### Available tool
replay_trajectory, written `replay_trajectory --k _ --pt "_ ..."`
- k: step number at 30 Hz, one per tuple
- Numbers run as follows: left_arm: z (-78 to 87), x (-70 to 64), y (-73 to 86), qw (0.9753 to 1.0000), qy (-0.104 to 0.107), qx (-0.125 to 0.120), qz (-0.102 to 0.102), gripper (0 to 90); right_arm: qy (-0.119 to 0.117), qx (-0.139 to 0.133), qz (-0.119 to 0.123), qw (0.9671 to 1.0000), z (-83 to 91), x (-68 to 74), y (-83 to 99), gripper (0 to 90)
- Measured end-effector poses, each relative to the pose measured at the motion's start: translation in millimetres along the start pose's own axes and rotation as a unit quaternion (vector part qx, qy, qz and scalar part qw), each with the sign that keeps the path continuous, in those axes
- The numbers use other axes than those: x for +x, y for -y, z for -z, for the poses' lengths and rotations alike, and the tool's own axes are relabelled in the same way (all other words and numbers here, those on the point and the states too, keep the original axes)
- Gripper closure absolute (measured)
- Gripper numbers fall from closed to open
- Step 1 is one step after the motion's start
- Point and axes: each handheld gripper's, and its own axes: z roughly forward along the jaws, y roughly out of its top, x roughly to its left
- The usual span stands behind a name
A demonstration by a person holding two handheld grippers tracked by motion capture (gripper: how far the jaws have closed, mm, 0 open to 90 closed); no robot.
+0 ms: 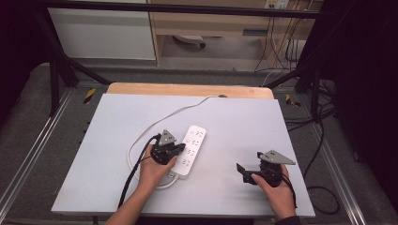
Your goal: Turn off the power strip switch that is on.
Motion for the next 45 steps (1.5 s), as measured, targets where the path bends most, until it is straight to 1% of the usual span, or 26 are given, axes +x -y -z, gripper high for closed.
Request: replay_trajectory --k 3,6,21,24,26,33,37,45 --pt "0.0 -0.8 -0.1 1.0 -0.003 0.001 -0.001 90.0 -0.001 0.001 0.001 1.0 0.0 0.4 0.2 4.1" --pt "0.0 0.2 -0.2 1.0 0.0 0.002 0.003 90.0 -0.001 0.0 0.001 1.0 -0.6 0.6 0.2 4.1" --pt "-0.1 -0.8 -1.2 1.0 -0.003 0.006 0.004 90.0 -0.002 0.001 0.001 1.0 -0.9 0.9 0.1 4.1" --pt "-0.1 0.4 -0.8 1.0 0.001 0.004 0.009 90.0 -0.002 0.001 0.001 1.0 -0.8 0.7 0.2 4.1" --pt "-0.1 -0.2 -0.9 1.0 -0.001 0.005 0.006 90.0 -0.002 0.001 0.001 1.0 -0.9 0.6 0.3 4.1" --pt "-0.1 -0.2 -1.3 0.9999 -0.002 0.006 0.009 90.0 -0.002 0.002 0.001 1.0 -0.8 0.7 0.3 4.1" --pt "-0.2 -0.9 -1.6 0.9999 -0.004 0.007 0.006 90.0 -0.002 0.001 0.001 1.0 -0.8 0.7 0.2 4.0" --pt "-0.3 -1.3 -1.9 0.9999 -0.005 0.009 0.007 90.0 -0.002 0.002 0.001 1.0 -0.8 0.8 0.3 4.0"
